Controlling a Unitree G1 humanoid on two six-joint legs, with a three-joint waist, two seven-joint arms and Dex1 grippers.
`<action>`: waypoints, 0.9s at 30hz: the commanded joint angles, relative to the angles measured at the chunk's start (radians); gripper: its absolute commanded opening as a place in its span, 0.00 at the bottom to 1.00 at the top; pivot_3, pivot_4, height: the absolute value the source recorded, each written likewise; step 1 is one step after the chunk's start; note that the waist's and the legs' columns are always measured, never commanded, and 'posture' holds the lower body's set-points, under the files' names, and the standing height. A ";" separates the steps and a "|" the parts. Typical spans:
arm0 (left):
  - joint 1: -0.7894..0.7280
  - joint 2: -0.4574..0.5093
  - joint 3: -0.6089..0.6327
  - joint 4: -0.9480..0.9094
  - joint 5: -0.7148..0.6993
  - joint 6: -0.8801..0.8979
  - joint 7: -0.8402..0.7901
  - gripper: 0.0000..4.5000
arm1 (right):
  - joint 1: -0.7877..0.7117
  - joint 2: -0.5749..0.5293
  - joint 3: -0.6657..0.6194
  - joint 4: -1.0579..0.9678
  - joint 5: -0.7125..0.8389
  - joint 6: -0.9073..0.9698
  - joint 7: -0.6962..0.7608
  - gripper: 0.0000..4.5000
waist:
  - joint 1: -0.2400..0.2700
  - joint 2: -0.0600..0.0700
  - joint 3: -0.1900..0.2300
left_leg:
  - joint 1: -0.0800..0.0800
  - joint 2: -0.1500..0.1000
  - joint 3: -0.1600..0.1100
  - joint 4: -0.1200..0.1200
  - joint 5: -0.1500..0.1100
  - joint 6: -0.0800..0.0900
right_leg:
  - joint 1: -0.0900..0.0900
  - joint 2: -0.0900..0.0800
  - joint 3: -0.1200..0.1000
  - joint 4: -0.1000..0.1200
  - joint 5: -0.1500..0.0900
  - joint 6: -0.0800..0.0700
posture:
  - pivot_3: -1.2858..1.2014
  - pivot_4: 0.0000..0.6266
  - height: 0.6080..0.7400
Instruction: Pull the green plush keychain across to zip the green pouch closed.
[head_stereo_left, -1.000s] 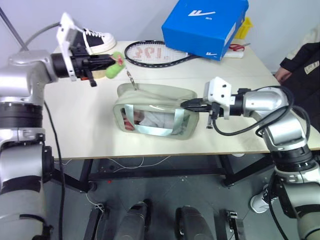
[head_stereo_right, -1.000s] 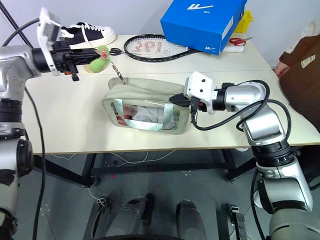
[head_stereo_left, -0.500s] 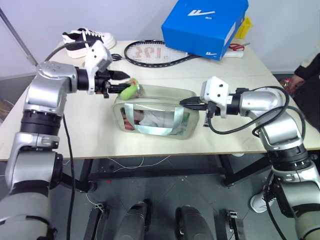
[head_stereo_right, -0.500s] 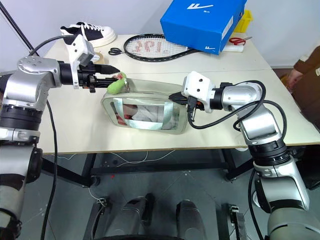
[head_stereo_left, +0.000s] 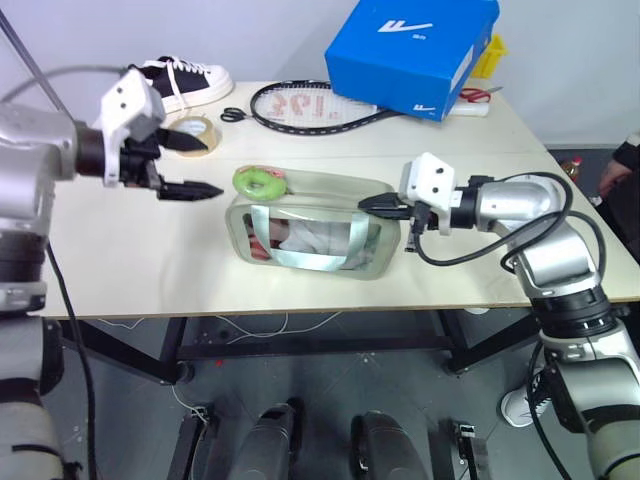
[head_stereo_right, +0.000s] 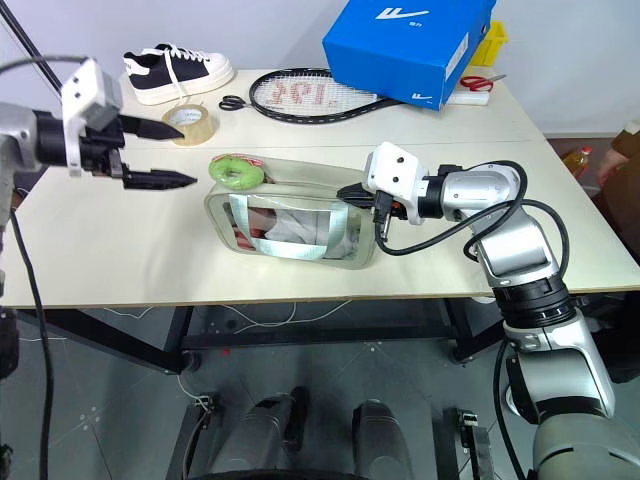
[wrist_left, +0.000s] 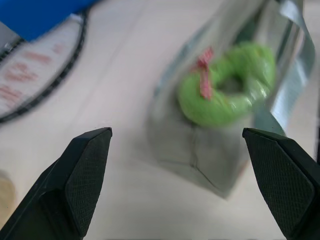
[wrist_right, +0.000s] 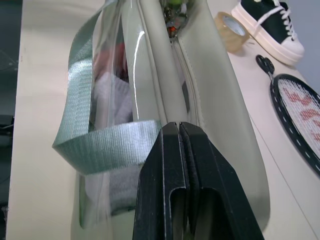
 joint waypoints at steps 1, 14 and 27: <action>0.041 -0.025 0.061 -0.126 -0.070 0.076 0.046 0.99 | -0.020 0.006 0.006 -0.003 -0.001 -0.007 0.010 0.00 | 0.000 0.000 0.000 | 0.000 0.000 0.000 0.000 0.000 0.000 | 0.000 0.000 0.000 0.000 0.000 0.000 | 0.52 0.24 1.00; 0.139 -0.067 0.019 -0.174 -0.028 0.045 0.118 0.25 | -0.037 0.008 0.010 0.010 -0.005 -0.009 0.017 0.00 | -0.002 0.000 0.000 | 0.000 0.000 0.000 0.000 0.001 0.001 | 0.000 0.000 0.000 0.000 0.002 0.003 | 0.52 0.24 1.00; 0.130 -0.105 0.020 -0.168 -0.036 0.039 0.144 0.00 | -0.121 0.019 -0.014 -0.026 0.046 0.129 0.012 0.32 | 0.001 0.000 0.000 | 0.000 0.000 0.000 0.000 0.000 0.001 | 0.000 0.000 0.000 0.000 0.002 0.003 | 0.52 0.24 1.00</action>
